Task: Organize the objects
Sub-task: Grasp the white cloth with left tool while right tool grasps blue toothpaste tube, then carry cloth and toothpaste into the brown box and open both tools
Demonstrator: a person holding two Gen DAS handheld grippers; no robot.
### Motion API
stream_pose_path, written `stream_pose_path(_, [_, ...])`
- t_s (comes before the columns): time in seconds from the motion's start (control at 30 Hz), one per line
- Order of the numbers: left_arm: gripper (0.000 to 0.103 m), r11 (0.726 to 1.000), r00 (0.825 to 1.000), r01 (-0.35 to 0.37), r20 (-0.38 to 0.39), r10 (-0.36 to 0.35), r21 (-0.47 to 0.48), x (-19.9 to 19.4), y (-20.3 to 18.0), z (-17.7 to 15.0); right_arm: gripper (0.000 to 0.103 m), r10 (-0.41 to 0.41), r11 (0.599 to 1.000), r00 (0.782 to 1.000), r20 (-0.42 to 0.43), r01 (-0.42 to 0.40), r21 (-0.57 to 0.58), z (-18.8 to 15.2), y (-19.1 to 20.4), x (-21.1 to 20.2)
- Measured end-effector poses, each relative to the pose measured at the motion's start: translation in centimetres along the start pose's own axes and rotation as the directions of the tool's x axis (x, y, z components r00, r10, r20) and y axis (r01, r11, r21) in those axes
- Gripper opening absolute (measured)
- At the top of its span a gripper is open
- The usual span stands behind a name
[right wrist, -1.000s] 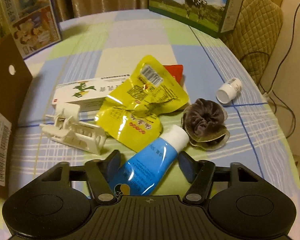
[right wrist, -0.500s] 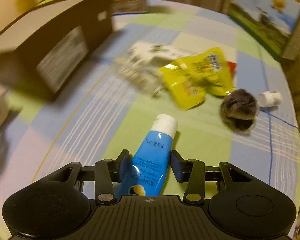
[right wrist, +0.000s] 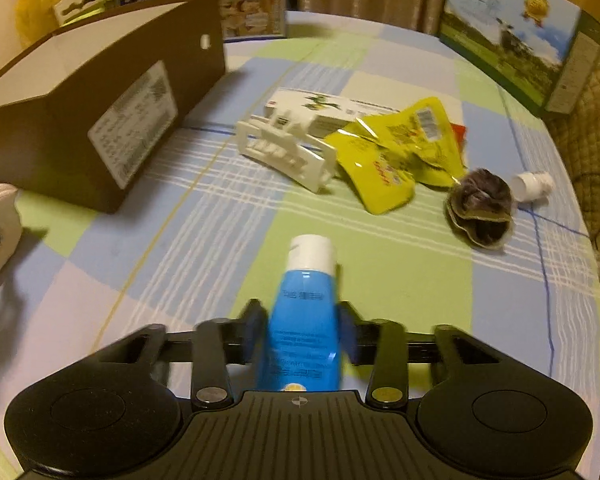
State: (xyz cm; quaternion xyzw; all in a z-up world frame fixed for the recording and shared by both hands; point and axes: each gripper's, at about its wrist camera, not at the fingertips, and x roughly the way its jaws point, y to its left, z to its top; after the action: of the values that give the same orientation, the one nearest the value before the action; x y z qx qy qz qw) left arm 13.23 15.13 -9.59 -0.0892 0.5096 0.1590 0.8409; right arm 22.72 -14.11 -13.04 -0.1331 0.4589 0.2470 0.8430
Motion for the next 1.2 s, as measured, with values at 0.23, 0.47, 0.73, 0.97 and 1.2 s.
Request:
stream_pose_path(0.23, [0.037,1.0,1.0,0.009,0.001,-0.009,-0.009,-0.2,0.4,-0.2,0.034,0.031,0.999,0.999,-0.017,-0.031,-0.03,-0.1,0.7,0.0])
stream_pose_path(0.47, [0.037,1.0,1.0,0.027,-0.001,-0.027,-0.017,-0.5,0.9,-0.2,0.034,0.089,0.996,0.995,-0.044,-0.09,-0.01,-0.1,1.2,-0.3])
stream_pose_path(0.73, [0.036,0.999,0.999,0.051,0.01,-0.051,-0.018,-1.2,1.7,-0.4,0.034,0.178,0.982,0.983,-0.031,-0.176,0.071,0.4,1.2,-1.8])
stream_pose_path(0.97, [0.036,0.996,0.996,0.081,0.047,-0.08,-0.036,-3.7,3.8,0.0,0.034,0.23,0.964,0.971,0.072,-0.237,0.121,3.0,1.1,-5.2])
stream_pose_path(1.2, [0.036,0.993,0.986,0.105,0.138,-0.098,-0.045,-7.3,6.3,2.2,0.034,0.306,0.942,0.936,0.176,-0.324,0.087,7.3,3.4,-8.0])
